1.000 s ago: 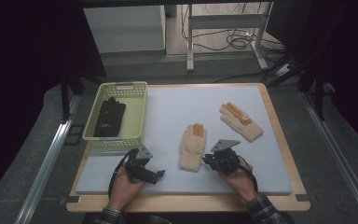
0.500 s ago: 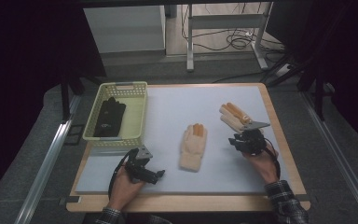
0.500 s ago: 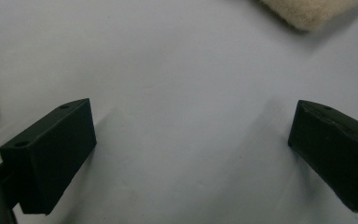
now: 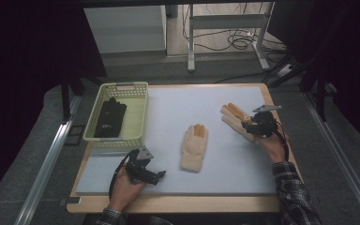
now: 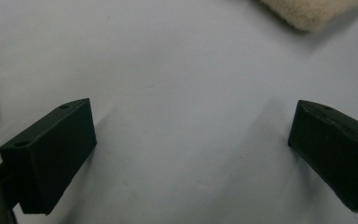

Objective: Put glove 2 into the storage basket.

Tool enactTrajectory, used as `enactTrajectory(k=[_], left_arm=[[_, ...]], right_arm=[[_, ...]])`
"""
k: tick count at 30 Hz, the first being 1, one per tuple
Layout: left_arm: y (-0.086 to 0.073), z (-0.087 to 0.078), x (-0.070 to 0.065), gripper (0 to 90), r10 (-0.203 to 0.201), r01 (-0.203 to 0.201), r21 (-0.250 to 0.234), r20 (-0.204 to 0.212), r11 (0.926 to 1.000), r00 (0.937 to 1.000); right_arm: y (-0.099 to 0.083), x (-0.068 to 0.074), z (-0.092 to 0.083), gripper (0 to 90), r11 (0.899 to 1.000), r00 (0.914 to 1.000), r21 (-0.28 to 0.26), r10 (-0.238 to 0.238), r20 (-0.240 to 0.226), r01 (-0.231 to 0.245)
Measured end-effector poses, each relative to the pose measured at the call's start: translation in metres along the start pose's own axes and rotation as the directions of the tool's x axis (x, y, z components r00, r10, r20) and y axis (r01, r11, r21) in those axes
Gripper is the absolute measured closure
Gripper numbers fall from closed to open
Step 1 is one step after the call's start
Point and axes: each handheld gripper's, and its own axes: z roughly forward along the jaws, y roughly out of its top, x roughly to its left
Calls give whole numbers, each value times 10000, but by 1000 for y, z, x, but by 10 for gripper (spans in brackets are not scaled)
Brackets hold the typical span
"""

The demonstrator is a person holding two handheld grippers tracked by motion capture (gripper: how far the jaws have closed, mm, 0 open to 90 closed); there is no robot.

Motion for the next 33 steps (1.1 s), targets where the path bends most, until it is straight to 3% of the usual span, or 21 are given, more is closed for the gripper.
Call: enactTrajectory(k=[7,16,24,28,33], left_arm=[[0,0,0,10,-2,2,1,2,10000,10000],[0,0,0,10,-3,3,-1,3,10000,10000],[0,0,0,10,-8,8,-1,3,10000,10000],[0,0,0,10,-10,10,2,2,10000,10000],[0,0,0,10,-8,8,0,3,10000,10000]], right_arm=[[0,-11,15,388,9997,9999,214,-99,45,98],[-10,-20,37,353,9977,9988,531,434,-215,-422],[-10,-23,26,361,9984,9984,302,482,-297,-473],[-12,-29,13,446,9981,9982,161,603,-66,-602],[-19,-42,6,680,9954,9941,324,880,632,-902]])
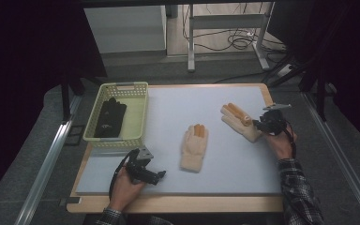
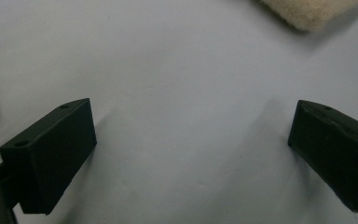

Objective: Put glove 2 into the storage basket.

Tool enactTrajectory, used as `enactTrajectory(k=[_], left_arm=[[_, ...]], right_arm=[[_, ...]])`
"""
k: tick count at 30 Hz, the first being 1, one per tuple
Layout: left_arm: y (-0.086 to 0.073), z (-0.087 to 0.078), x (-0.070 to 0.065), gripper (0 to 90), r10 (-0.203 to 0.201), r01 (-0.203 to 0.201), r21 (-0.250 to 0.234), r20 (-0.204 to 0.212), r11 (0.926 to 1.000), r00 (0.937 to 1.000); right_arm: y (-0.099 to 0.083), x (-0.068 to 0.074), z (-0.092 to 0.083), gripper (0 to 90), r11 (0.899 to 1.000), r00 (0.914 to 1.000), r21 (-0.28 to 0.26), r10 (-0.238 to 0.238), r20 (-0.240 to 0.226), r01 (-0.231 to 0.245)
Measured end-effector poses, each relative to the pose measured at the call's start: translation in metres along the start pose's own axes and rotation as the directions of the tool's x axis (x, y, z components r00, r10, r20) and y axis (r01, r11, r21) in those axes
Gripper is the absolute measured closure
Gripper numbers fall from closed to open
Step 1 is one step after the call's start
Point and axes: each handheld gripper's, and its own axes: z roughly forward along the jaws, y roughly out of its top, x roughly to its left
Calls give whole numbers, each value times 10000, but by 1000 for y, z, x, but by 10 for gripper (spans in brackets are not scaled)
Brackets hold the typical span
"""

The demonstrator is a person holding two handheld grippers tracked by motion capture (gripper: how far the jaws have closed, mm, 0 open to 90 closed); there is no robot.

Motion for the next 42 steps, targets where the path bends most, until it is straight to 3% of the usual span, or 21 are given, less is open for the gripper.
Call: enactTrajectory(k=[3,6,9,16,24,26,29,34,39,42], left_arm=[[0,0,0,10,1,-1,1,1,10000,10000],[0,0,0,10,-1,1,2,-2,10000,10000],[0,0,0,10,-1,1,4,0,10000,10000],[0,0,0,10,1,-1,-2,-4,10000,10000],[0,0,0,10,-36,36,-27,-1,10000,10000],[0,0,0,10,-31,31,-25,-2,10000,10000],[0,0,0,10,-35,35,-28,0,10000,10000],[0,0,0,10,8,-8,-4,4,10000,10000],[0,0,0,10,2,-2,-1,0,10000,10000],[0,0,0,11,-1,1,-2,-1,10000,10000]], right_arm=[[-6,-9,3,786,9983,9985,177,548,67,-549],[-13,-14,9,828,9964,9974,449,721,8,-721],[-15,-15,7,847,9942,9942,347,1026,-308,-1015],[-22,7,-1,838,9986,9948,340,436,-917,-406],[-30,46,-9,821,9996,9812,83,-260,-1913,281],[-29,55,-10,818,9979,9788,91,-618,-1951,648],[-25,56,-13,789,9963,9801,128,-807,-1812,844],[-10,45,-18,689,9987,9840,-252,-470,-1720,433],[7,48,-5,512,9985,9808,-464,-383,-1910,299],[13,54,6,435,9977,9797,-472,-562,-1926,480]])
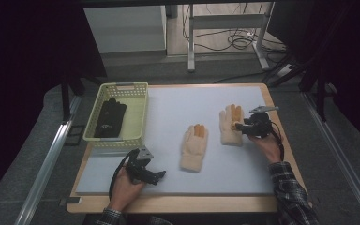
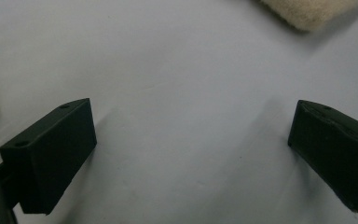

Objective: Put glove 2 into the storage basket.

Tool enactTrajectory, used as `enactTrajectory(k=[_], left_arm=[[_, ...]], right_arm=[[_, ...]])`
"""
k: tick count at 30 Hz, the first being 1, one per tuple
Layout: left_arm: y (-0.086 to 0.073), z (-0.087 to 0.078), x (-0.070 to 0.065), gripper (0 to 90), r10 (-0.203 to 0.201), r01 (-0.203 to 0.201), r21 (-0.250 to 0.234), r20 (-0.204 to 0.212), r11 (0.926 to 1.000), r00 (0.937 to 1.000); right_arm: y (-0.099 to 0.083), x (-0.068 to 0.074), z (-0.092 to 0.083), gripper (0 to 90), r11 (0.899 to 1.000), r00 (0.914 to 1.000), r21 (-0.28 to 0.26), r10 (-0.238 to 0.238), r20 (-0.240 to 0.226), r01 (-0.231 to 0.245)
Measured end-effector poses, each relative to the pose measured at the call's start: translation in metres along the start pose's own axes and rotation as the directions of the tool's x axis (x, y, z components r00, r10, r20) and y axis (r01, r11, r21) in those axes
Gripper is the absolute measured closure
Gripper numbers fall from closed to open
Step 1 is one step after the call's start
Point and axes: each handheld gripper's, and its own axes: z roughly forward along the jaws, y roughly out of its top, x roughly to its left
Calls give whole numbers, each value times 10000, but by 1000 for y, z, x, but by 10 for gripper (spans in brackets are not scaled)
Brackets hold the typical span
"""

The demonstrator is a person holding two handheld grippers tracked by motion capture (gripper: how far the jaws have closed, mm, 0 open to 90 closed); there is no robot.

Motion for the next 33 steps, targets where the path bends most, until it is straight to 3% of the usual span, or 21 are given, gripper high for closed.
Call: enactTrajectory(k=[7,10,12,16,21,33], left_arm=[[0,0,0,11,2,-2,-3,-2,10000,10000],[0,0,0,11,0,0,-5,-1,10000,10000],[0,0,0,11,1,-1,-3,0,10000,10000],[0,0,0,11,-1,1,-5,-1,10000,10000],[0,0,0,11,2,-2,-3,-1,10000,10000],[0,0,0,11,3,-3,-2,-5,10000,10000]], right_arm=[[3,9,27,380,9967,9976,567,-595,345,575],[0,7,31,444,9968,9980,604,-535,335,514],[-1,5,28,533,9979,9990,567,-331,303,313],[-2,5,25,609,9981,9994,615,-39,341,18],[-1,7,19,621,9988,9996,474,123,246,-135],[14,22,-21,618,9999,9999,-139,78,-130,-79]])
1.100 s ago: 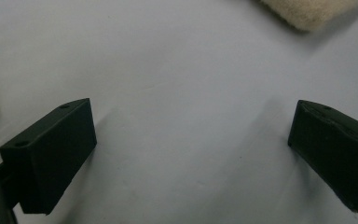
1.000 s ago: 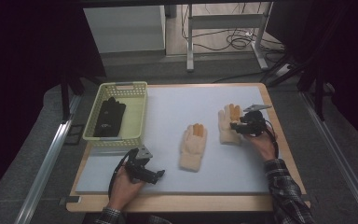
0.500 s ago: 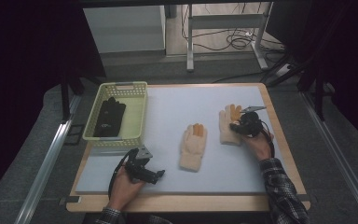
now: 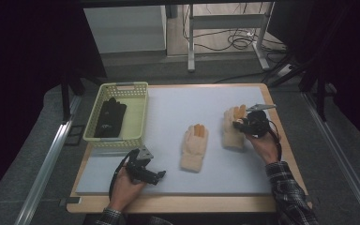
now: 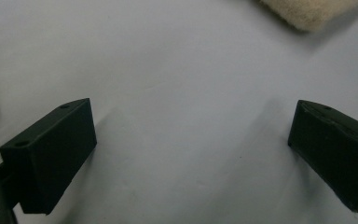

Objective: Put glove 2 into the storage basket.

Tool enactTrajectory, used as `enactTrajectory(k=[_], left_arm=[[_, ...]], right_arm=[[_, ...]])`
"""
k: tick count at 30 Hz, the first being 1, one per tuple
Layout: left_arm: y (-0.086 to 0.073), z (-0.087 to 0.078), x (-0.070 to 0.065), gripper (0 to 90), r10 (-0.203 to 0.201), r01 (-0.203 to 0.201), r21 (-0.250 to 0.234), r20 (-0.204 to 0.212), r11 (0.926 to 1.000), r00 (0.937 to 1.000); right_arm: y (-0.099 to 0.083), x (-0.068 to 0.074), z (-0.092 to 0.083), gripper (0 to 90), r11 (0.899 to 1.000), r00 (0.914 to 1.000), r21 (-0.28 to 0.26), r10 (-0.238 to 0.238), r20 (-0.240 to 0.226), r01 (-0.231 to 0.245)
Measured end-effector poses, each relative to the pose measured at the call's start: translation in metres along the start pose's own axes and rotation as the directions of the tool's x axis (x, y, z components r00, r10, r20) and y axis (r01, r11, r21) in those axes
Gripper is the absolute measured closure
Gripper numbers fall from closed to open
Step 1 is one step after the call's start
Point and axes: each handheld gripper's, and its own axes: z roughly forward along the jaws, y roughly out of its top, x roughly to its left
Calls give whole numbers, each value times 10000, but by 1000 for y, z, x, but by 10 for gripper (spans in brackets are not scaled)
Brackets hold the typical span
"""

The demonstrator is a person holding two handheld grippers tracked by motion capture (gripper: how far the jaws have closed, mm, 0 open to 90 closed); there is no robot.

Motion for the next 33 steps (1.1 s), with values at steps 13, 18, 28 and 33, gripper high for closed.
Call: enactTrajectory(k=[13,18,28,33], left_arm=[[0,0,0,11,6,-6,6,-3,10000,10000],[0,0,0,11,24,-24,5,-12,10000,10000],[0,0,0,11,37,-37,1,-16,10000,10000],[0,0,0,11,-23,23,-52,-12,10000,10000]], right_arm=[[13,49,-20,617,9988,9946,-403,-322,-987,283],[16,72,-19,615,9988,9890,-400,-331,-1443,276],[14,114,-3,613,9994,9789,-179,-325,-2017,295],[13,131,5,613,9999,9759,-104,-97,-2182,77]])
